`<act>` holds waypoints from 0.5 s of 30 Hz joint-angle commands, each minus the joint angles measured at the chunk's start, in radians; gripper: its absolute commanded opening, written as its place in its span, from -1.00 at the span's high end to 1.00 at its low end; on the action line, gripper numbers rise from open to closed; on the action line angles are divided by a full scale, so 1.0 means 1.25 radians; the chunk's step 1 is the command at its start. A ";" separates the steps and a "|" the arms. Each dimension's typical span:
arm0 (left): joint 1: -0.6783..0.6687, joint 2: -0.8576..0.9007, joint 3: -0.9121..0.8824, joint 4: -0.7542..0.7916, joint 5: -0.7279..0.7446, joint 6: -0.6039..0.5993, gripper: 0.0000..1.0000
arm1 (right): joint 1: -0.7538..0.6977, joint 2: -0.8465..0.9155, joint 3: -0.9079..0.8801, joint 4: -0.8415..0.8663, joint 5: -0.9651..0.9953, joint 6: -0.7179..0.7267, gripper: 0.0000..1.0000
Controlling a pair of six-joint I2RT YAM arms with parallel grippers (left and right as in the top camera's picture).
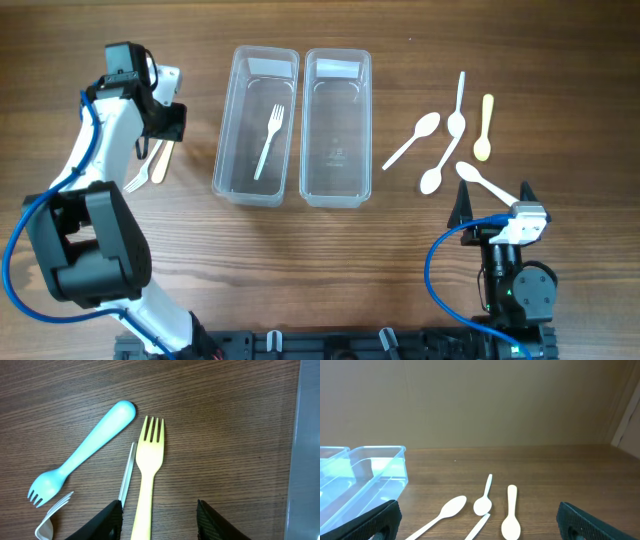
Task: Pack container
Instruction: 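Return the left gripper to the forks and grasp the yellow fork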
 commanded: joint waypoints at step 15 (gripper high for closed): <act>0.005 0.123 0.006 0.036 0.045 0.005 0.06 | -0.003 -0.006 -0.001 0.004 -0.013 -0.008 -0.99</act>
